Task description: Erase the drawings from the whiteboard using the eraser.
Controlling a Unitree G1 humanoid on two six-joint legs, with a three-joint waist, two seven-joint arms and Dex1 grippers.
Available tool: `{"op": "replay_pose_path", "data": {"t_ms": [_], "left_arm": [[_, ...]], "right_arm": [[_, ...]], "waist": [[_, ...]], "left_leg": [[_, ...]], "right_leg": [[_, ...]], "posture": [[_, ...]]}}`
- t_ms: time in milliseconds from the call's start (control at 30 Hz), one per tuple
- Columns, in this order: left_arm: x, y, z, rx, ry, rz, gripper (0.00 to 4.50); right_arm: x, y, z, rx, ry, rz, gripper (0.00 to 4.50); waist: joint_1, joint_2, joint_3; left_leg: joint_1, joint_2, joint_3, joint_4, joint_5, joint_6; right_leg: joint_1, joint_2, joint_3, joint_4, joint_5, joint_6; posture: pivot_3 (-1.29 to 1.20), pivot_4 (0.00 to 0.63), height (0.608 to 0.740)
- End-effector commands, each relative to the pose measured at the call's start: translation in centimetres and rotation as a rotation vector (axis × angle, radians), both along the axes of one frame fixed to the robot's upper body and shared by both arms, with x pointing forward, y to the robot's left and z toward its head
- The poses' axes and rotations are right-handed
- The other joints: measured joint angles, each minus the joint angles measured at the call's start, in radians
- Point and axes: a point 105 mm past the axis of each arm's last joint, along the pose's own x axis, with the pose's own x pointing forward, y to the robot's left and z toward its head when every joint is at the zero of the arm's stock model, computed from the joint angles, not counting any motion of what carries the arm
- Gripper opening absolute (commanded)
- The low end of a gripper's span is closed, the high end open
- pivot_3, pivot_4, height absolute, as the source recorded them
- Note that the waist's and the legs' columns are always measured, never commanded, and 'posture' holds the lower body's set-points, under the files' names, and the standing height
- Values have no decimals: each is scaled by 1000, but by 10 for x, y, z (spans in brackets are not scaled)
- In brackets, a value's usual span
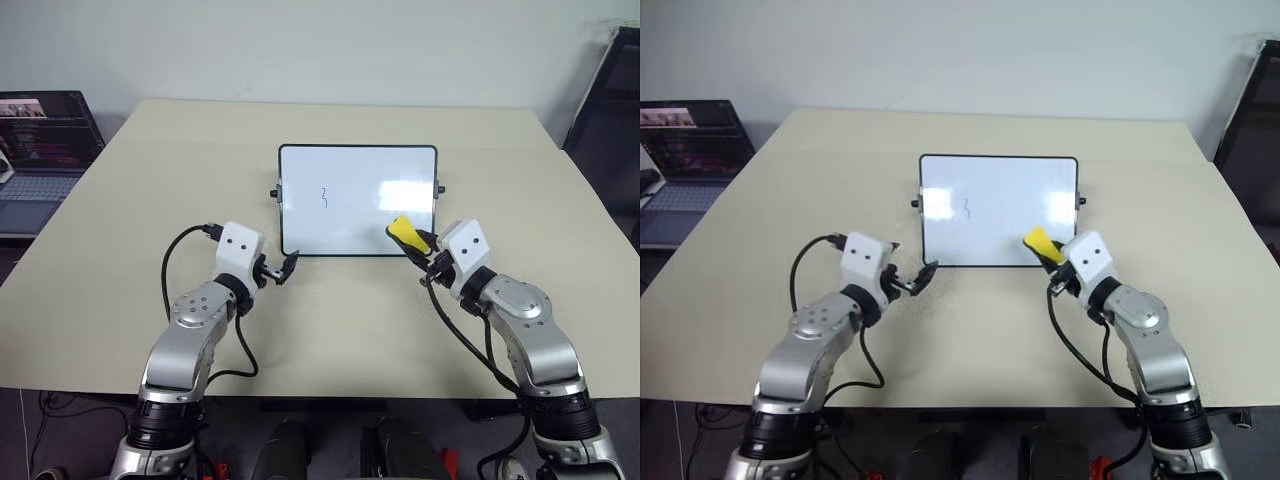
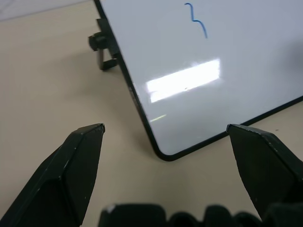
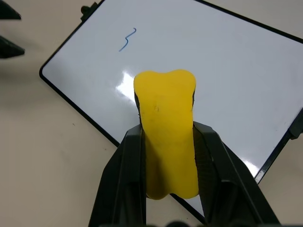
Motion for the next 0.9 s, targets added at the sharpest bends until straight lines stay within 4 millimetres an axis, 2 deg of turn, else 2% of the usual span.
{"op": "replay_pose_path", "data": {"t_ms": [33,133,367,533,667,900], "left_arm": [[0,7,17,12,-65,15,4500],[-1,9,19,16,-60,5,4500],[-2,-5,26,38,-21,-126,4500],[3,-10,32,57,6,-191,4500],[11,-10,40,61,2,-206,4500],[22,-10,44,62,18,-213,4500]], "right_arm": [[5,8,14,-43,-73,20,997],[13,21,19,-80,-85,43,997],[30,75,42,-139,-124,168,997],[53,103,57,-229,-155,195,997],[70,112,67,-279,-159,182,997],[92,110,66,-343,-149,145,997]], "waist": [[0,0,0],[-1,0,0],[0,0,0],[1,0,0],[1,0,0],[-1,0,0]], "left_leg": [[0,0,0,0,0,0],[0,0,1,0,0,0],[0,0,0,0,0,0],[0,0,0,0,0,0],[0,0,0,0,0,0],[0,0,0,0,0,0]], "right_leg": [[0,0,0,0,0,0],[0,0,0,0,0,0],[0,0,-1,1,0,0],[0,0,-2,1,0,0],[-1,0,-3,1,0,0],[-1,0,-2,1,0,0]], "posture": [[0,150,740],[0,150,740],[0,150,740],[0,150,740],[0,150,740],[0,150,740]]}}
